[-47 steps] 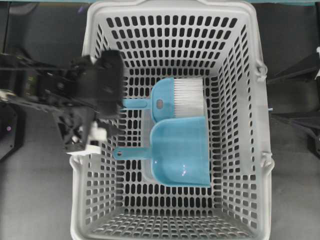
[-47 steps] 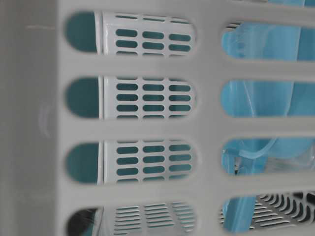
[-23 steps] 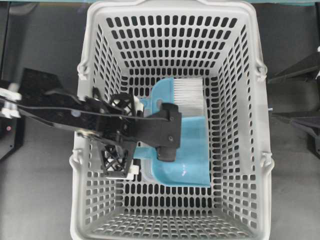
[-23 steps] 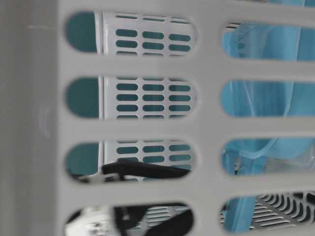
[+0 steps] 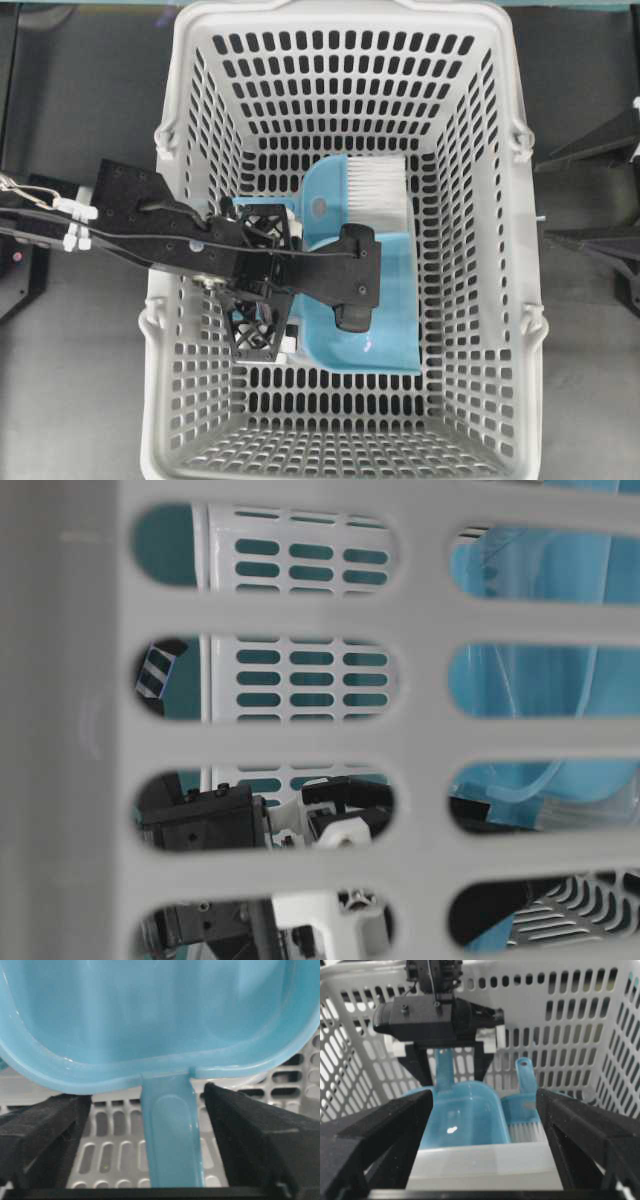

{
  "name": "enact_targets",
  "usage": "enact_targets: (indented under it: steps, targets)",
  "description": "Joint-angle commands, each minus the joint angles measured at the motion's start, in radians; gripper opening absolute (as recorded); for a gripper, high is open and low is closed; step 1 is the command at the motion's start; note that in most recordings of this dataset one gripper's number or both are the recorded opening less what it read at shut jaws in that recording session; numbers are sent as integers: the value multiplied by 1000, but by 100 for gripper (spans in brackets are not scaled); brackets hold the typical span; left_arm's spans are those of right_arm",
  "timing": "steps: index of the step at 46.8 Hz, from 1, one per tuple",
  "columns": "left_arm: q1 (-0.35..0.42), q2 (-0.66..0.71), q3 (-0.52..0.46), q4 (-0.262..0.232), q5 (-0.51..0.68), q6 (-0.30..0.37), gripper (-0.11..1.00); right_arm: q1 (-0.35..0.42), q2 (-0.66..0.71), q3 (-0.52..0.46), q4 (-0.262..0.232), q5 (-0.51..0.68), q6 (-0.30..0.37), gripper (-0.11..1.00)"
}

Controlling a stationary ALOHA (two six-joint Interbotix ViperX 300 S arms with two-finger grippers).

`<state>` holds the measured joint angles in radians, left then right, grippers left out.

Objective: Pick up the dustpan from the shopping basket with the left arm.
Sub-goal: 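Lower the left gripper and close it on the dustpan handle, then lift the dustpan up out of the basket with the left gripper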

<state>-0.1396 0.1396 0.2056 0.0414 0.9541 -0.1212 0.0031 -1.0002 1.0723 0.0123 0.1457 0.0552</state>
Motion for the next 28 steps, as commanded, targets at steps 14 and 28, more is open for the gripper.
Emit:
enact_targets:
  steps: [14,28]
  targets:
    - [3,-77,-18,3,-3,-21,29,6,5,-5,5,-29,2,79]
    - [32,-219,-28,3,-37,-21,29,8,3,2,5,-29,2,79]
